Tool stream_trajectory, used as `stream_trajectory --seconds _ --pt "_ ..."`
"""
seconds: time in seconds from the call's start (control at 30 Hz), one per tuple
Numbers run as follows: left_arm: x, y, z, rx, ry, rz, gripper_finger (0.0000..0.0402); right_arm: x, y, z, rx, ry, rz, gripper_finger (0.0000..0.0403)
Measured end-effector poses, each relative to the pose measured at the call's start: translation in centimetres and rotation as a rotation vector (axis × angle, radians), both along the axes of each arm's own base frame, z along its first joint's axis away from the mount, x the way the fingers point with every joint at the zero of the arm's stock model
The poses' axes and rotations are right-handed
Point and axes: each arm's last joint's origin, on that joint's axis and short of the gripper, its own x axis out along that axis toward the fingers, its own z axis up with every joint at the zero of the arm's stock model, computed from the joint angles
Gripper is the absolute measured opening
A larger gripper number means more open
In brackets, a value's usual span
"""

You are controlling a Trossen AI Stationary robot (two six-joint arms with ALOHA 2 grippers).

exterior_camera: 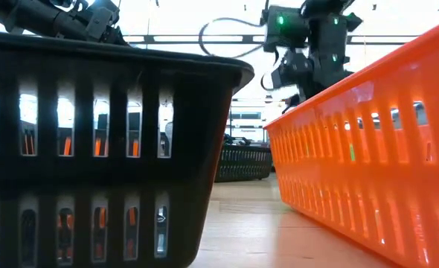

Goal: Stack baskets on shelf by color
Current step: Put the top right green bin on the shelf

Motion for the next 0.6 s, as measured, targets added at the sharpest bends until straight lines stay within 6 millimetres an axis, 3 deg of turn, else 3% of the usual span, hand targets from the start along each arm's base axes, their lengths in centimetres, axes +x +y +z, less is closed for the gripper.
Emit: stream_trajectory --seconds 0.23,0.4,0.6 --pt "0.0 0.0 0.0 0.000 -0.002 0.000 0.0197 0.7 -1.6 7.0 0.008 -0.243 -0.156 0.0012" --pt "0.0 0.0 0.0 -0.002 -0.005 0.001 0.0197 1.0 -5.2 10.4 0.029 -0.385 -0.406 0.0011" --pt "0.0 0.0 0.0 -0.009 -0.008 0.003 0.0195 1.1 -10.5 12.3 0.088 -0.603 -0.673 0.0011"
